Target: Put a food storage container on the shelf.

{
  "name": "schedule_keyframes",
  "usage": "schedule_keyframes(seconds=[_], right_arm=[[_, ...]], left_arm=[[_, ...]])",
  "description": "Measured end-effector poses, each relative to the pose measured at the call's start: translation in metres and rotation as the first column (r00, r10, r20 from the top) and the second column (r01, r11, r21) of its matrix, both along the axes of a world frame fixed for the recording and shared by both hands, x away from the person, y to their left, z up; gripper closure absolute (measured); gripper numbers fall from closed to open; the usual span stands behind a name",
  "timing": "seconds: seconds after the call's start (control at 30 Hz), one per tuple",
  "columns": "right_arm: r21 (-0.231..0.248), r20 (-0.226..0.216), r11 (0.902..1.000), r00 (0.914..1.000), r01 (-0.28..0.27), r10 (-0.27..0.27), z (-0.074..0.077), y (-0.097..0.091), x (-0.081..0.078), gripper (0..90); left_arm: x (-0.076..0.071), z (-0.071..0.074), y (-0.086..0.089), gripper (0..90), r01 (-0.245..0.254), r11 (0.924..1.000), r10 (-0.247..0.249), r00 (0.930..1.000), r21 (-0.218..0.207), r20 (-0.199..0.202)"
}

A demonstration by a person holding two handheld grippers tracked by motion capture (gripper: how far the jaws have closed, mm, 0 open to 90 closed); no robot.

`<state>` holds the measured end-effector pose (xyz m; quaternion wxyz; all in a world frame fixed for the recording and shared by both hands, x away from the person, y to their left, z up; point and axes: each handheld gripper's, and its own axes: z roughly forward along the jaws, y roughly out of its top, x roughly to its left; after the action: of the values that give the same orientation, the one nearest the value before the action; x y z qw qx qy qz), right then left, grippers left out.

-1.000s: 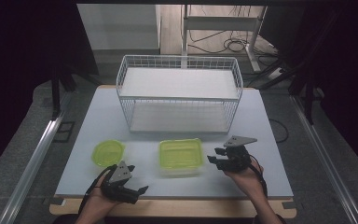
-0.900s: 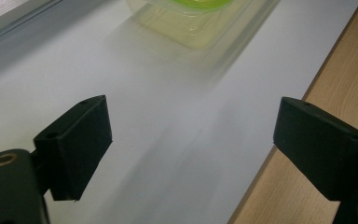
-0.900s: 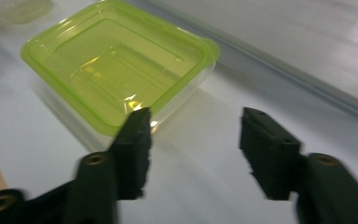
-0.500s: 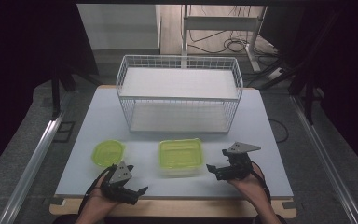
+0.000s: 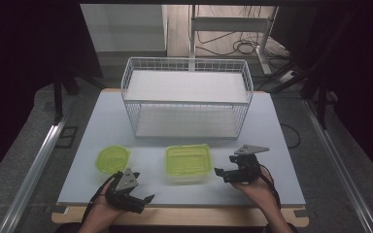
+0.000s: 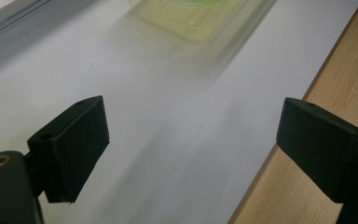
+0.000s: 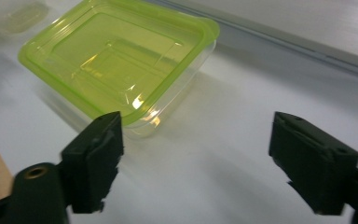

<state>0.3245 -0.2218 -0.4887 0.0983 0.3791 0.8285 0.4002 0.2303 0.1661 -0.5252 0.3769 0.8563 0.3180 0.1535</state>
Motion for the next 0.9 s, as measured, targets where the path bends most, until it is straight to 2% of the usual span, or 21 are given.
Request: schedule_keyframes(seconds=[0.3, 0.47, 0.5, 0.7, 0.77, 0.9], right_arm=[[0.048, -0.046, 0.9982, 0.9982, -0.036, 0.038, 0.002, 0.007, 0.022, 34.8], [0.1, -0.122, 0.9942, 0.9912, -0.039, 0.051, -0.001, 0.014, 0.038, 40.8], [0.1, -0.122, 0.9942, 0.9912, -0.039, 0.051, -0.001, 0.014, 0.038, 40.8], [0.139, -0.203, 0.9892, 0.9764, -0.047, 0.075, -0.009, 0.02, 0.055, 48.5], [0.134, -0.222, 0.9898, 0.9718, -0.05, 0.079, -0.012, 0.022, 0.06, 51.3], [0.176, -0.289, 0.983, 0.9521, -0.051, 0.101, -0.015, 0.025, 0.065, 60.5]], left_arm=[[-0.001, 0.0, -0.001, 9.2, -0.004, 0.9996, 0.003, 0.9999, 0.027, 0.013], [-0.001, -0.001, -0.003, 9.2, -0.002, 0.9992, 0.002, 0.9999, 0.04, 0.017], [-0.001, -0.001, -0.003, 9.2, -0.002, 0.9992, 0.002, 0.9999, 0.04, 0.017], [-0.001, -0.002, -0.004, 9.3, 0.005, 0.9985, -0.006, 0.9998, 0.055, 0.017], [-0.002, -0.002, -0.004, 9.2, 0.005, 0.9983, -0.006, 0.9998, 0.059, 0.018], [-0.002, -0.002, -0.004, 9.3, 0.008, 0.998, -0.009, 0.9997, 0.062, 0.022]])
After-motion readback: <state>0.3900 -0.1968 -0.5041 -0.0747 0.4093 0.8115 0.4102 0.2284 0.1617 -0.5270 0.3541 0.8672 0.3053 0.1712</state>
